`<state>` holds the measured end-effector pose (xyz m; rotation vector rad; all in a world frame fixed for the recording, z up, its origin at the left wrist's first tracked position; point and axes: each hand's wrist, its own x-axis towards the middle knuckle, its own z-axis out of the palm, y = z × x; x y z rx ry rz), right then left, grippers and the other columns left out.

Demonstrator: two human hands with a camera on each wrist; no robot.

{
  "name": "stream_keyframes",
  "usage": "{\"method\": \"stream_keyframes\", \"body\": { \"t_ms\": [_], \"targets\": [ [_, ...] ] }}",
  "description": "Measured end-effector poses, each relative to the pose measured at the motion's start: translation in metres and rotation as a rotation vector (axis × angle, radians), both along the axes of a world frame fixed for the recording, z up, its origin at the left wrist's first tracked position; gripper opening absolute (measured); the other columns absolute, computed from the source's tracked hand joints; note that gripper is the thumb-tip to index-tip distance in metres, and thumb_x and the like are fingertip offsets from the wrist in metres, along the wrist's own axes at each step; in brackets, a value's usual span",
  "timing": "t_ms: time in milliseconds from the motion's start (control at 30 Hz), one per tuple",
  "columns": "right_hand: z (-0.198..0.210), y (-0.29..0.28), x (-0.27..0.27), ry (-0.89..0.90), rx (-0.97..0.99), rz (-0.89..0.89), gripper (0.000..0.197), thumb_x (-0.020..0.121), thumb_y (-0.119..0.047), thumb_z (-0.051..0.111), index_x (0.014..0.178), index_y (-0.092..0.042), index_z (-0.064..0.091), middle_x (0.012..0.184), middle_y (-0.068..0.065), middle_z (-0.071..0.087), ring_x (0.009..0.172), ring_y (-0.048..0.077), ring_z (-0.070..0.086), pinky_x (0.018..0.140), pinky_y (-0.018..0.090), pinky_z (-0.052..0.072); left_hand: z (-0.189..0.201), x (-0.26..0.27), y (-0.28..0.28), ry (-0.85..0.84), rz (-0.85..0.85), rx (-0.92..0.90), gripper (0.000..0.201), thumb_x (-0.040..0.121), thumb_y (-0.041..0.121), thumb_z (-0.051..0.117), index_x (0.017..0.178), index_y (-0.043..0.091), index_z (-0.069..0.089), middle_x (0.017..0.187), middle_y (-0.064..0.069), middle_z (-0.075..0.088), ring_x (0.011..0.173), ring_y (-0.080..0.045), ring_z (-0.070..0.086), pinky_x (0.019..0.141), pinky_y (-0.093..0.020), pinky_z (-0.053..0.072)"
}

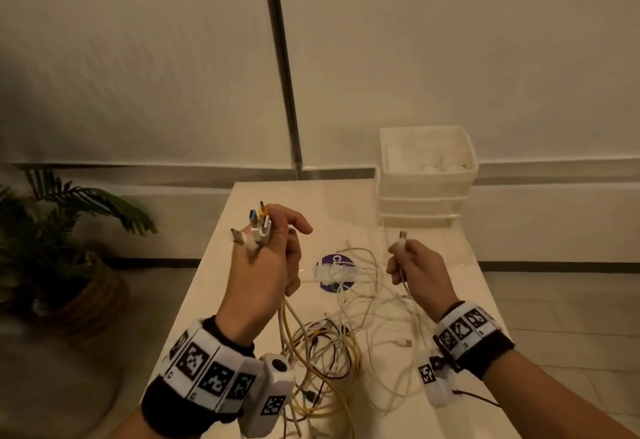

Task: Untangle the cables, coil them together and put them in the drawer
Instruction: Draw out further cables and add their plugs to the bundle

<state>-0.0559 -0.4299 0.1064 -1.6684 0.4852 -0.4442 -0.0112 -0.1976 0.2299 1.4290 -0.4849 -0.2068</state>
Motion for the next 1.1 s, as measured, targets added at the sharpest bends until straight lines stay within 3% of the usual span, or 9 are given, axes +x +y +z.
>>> {"method": "stream_keyframes", "body": {
  "t_ms": [233, 367, 467, 633, 733, 867, 933, 1000, 1100],
  "targets": [
    [0.099, 0.050, -0.015, -0.182, -0.055, 0.079, 0.030, 0.096, -0.021, 0.055, 0.072, -0.007, 0.067, 0.055, 0.002, 0.059, 0.045, 0.011, 0.046, 0.047, 0.022, 0.040, -0.006, 0.007, -0.040, 0.109, -0.153, 0.114, 0.041, 0.086, 0.056, 0.054, 0.090, 0.018, 0.071, 0.053, 0.000, 0.025, 0.041, -0.013, 0.021, 0.043, -0.022, 0.021],
    [0.122, 0.084, -0.025, -0.196, -0.307, 0.183, 0.026, 0.096, -0.004, 0.049, 0.082, -0.021, 0.063, 0.059, -0.013, 0.059, 0.053, 0.002, 0.052, 0.053, 0.011, 0.039, -0.002, 0.002, -0.047, 0.095, -0.220, 0.052, 0.058, 0.084, 0.051, 0.061, 0.103, -0.004, 0.062, 0.059, -0.011, 0.037, 0.045, -0.016, 0.029, 0.041, -0.021, 0.027],
    [0.124, 0.097, -0.026, -0.187, -0.286, 0.173, 0.030, 0.090, 0.006, 0.049, 0.080, -0.018, 0.064, 0.058, -0.011, 0.059, 0.051, 0.000, 0.057, 0.047, 0.011, 0.043, 0.000, 0.001, -0.044, 0.079, -0.245, 0.036, 0.046, 0.088, 0.046, 0.059, 0.111, 0.008, 0.068, 0.066, -0.016, 0.047, 0.048, -0.020, 0.037, 0.042, -0.024, 0.029],
    [0.120, 0.106, -0.018, -0.202, -0.290, 0.178, 0.022, 0.092, -0.001, 0.057, 0.080, -0.011, 0.072, 0.052, -0.012, 0.059, 0.045, 0.005, 0.053, 0.044, 0.012, 0.042, 0.003, 0.002, -0.031, 0.010, -0.205, 0.029, 0.040, 0.102, 0.032, 0.040, 0.116, 0.007, 0.068, 0.046, 0.010, 0.051, 0.037, -0.003, 0.042, 0.039, -0.017, 0.033],
    [0.120, 0.106, -0.020, -0.237, -0.335, 0.177, 0.019, 0.090, -0.014, 0.064, 0.097, -0.027, 0.076, 0.069, -0.011, 0.067, 0.053, 0.007, 0.057, 0.053, 0.015, 0.045, 0.008, 0.017, -0.016, -0.019, -0.048, 0.032, 0.051, 0.093, 0.052, 0.039, 0.095, 0.015, 0.073, 0.064, 0.002, 0.052, 0.048, -0.008, 0.044, 0.045, -0.025, 0.037],
    [0.112, 0.097, -0.031, -0.128, -0.307, 0.271, 0.014, 0.088, -0.014, 0.067, 0.095, -0.016, 0.079, 0.067, -0.010, 0.071, 0.059, 0.001, 0.063, 0.061, 0.009, 0.045, 0.024, 0.048, 0.014, 0.072, 0.089, -0.150, 0.049, 0.098, 0.047, 0.036, 0.066, 0.013, 0.051, 0.078, -0.008, 0.065, 0.085, -0.024, 0.069, 0.077, -0.048, 0.058],
    [0.107, 0.093, -0.035, -0.084, -0.336, 0.322, 0.012, 0.087, -0.014, 0.068, 0.091, -0.014, 0.079, 0.062, -0.019, 0.067, 0.058, 0.000, 0.062, 0.061, 0.007, 0.043, 0.035, 0.054, 0.028, 0.144, 0.018, -0.287, 0.050, 0.099, 0.048, 0.035, 0.062, 0.015, 0.045, 0.065, -0.007, 0.055, 0.068, -0.027, 0.067, 0.068, -0.047, 0.060],
    [0.103, 0.089, -0.037, -0.036, -0.389, 0.345, 0.012, 0.088, -0.017, 0.067, 0.087, -0.016, 0.079, 0.059, -0.019, 0.064, 0.055, 0.000, 0.058, 0.058, 0.008, 0.039, 0.040, 0.056, 0.038, 0.180, -0.032, -0.298, 0.051, 0.098, 0.053, 0.035, 0.060, 0.018, 0.039, 0.055, 0.000, 0.036, 0.045, -0.015, 0.040, 0.043, -0.027, 0.042],
    [0.101, 0.087, -0.039, -0.004, -0.424, 0.372, 0.012, 0.088, -0.023, 0.067, 0.082, -0.020, 0.077, 0.064, -0.010, 0.066, 0.059, 0.003, 0.058, 0.059, 0.013, 0.041, 0.038, 0.047, 0.038, -0.028, -0.105, 0.017, 0.044, 0.099, 0.046, 0.047, 0.060, 0.024, 0.049, 0.051, 0.006, 0.038, 0.041, -0.013, 0.029, 0.040, -0.025, 0.024]
  ]
}}
